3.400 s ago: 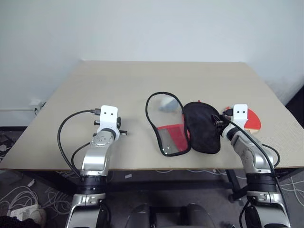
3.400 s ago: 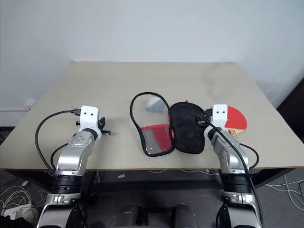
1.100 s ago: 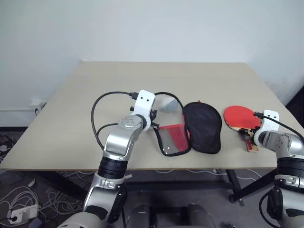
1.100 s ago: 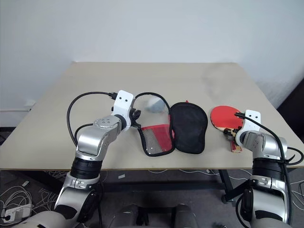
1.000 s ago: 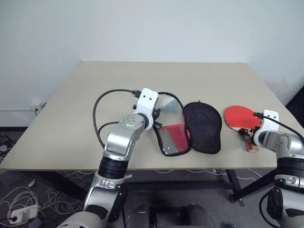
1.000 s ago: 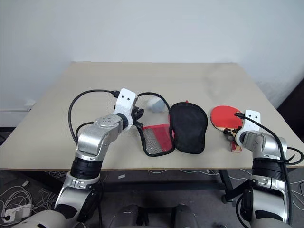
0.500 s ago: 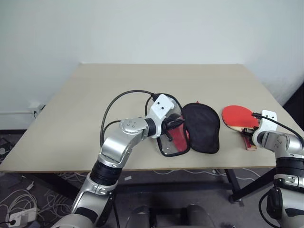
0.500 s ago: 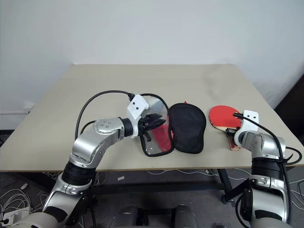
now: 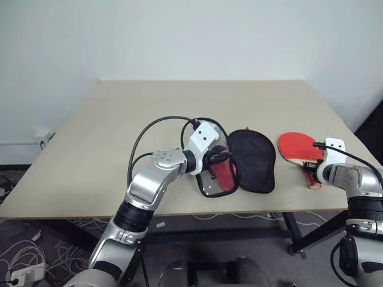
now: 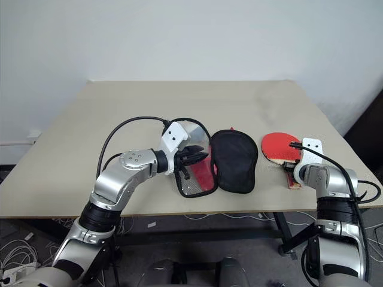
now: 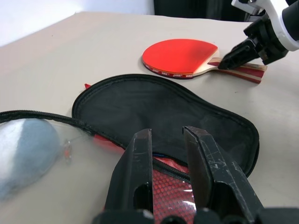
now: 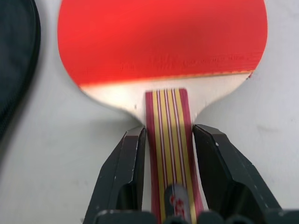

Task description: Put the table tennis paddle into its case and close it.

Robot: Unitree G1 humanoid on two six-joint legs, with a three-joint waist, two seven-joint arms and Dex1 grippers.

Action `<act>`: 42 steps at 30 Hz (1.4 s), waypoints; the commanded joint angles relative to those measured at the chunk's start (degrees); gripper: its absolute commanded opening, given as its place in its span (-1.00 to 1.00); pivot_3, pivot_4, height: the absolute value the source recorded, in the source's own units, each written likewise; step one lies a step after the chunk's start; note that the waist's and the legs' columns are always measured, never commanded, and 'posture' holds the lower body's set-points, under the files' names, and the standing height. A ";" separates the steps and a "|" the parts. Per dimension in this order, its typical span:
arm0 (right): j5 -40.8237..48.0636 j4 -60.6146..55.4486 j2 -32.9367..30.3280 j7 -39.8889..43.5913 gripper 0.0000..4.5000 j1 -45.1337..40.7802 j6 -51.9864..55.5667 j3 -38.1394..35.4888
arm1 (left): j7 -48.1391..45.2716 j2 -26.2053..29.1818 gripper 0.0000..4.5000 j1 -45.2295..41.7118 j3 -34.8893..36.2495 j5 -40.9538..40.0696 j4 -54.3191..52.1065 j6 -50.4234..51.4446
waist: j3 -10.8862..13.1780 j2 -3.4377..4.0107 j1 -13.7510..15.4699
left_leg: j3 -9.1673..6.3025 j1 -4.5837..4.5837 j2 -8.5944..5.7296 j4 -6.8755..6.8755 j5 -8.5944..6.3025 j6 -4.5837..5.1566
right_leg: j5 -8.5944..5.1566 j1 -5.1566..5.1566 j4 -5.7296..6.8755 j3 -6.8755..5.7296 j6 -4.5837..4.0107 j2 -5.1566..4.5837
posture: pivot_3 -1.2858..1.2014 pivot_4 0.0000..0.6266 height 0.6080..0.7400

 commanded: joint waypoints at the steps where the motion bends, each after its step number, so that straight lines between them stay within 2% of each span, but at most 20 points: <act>1: 1.41 -1.38 0.82 3.26 -0.28 -0.55 2.83 2.48 | 0.13 0.00 -0.53 -0.95 0.18 -0.02 -1.23 -1.27 | 0.00 0.00 0.00 | 0.01 0.00 0.01 0.00 0.00 0.00 | 0.00 -0.02 0.01 0.01 0.00 0.00 | 0.03 -1.00 0.75; 4: 0.31 0.09 0.61 3.93 -0.28 -0.71 2.74 3.80 | 0.63 -0.06 -0.53 -0.67 0.12 0.33 -1.10 -1.26 | 0.00 0.00 0.01 | 0.00 0.00 0.01 -0.02 -0.01 -0.01 | -0.04 -0.02 0.01 0.01 0.00 0.01 | 0.03 -1.00 0.75; 14: -1.10 3.97 3.40 1.86 -0.28 -3.32 -0.85 0.94 | 1.81 -0.33 -0.53 -0.09 0.31 -0.14 -2.07 -0.31 | -0.07 -0.09 -1.00 | 0.04 0.05 0.08 -0.03 -0.02 -0.02 | -0.09 -0.01 0.01 0.02 0.07 0.06 | 0.03 -1.00 0.75; 17: -1.34 4.27 3.58 1.88 -0.49 -3.63 -1.51 1.23 | 1.90 -0.29 -0.53 -0.23 0.48 -0.24 -2.03 -0.38 | -0.08 -0.09 -1.15 | 0.04 0.07 0.12 -0.05 -0.02 -0.03 | -0.09 -0.02 0.02 0.02 0.07 0.09 | 0.03 -1.00 0.75; 23: -1.95 4.24 4.54 1.12 -0.49 -4.32 -2.39 0.54 | 2.00 0.16 -0.53 -0.47 0.90 -0.20 -1.84 -0.42 | -0.17 -0.21 -1.18 | 0.08 0.09 0.15 -0.04 -0.03 -0.05 | -0.09 -0.01 0.02 0.05 0.07 0.11 | 0.03 -1.00 0.75; 27: -2.77 2.03 5.60 -2.38 -0.49 -6.14 -1.99 -1.66 | 2.26 0.43 -0.53 -0.51 1.32 -0.16 -1.44 -0.37 | -0.18 -0.21 -1.50 | 0.11 0.09 0.21 -0.05 -0.05 -0.08 | -0.08 -0.05 0.03 0.06 0.05 0.14 | 0.03 -1.00 0.75; 32: -1.56 -3.67 7.49 -4.51 -0.49 -8.27 3.87 -3.77 | 2.56 0.33 -0.53 -0.84 1.58 -0.28 -0.91 -0.19 | -0.19 0.10 -1.11 | 0.18 0.07 0.19 -0.13 -0.04 -0.12 | -0.07 -0.16 0.09 0.14 -0.10 0.15 | 0.03 -1.00 0.75; 36: 0.05 -11.92 11.24 -5.87 -0.49 -9.76 10.14 -5.33 | 2.65 0.40 -0.53 -0.97 1.77 -0.23 -0.12 -0.49 | -0.19 0.24 -0.76 | 0.21 0.04 0.15 -0.12 -0.05 -0.12 | -0.06 -0.18 0.09 0.14 -0.11 0.10 | 0.03 -1.00 0.75; 42: -1.39 -18.72 15.70 -9.95 -0.49 -9.96 13.98 -6.13 | 2.88 -0.16 -0.53 -1.33 1.64 -0.16 0.93 -0.67 | -0.19 0.24 0.07 | 0.17 0.01 0.10 -0.12 -0.06 -0.13 | -0.06 -0.17 0.08 0.08 -0.12 0.02 | 0.03 -1.00 0.75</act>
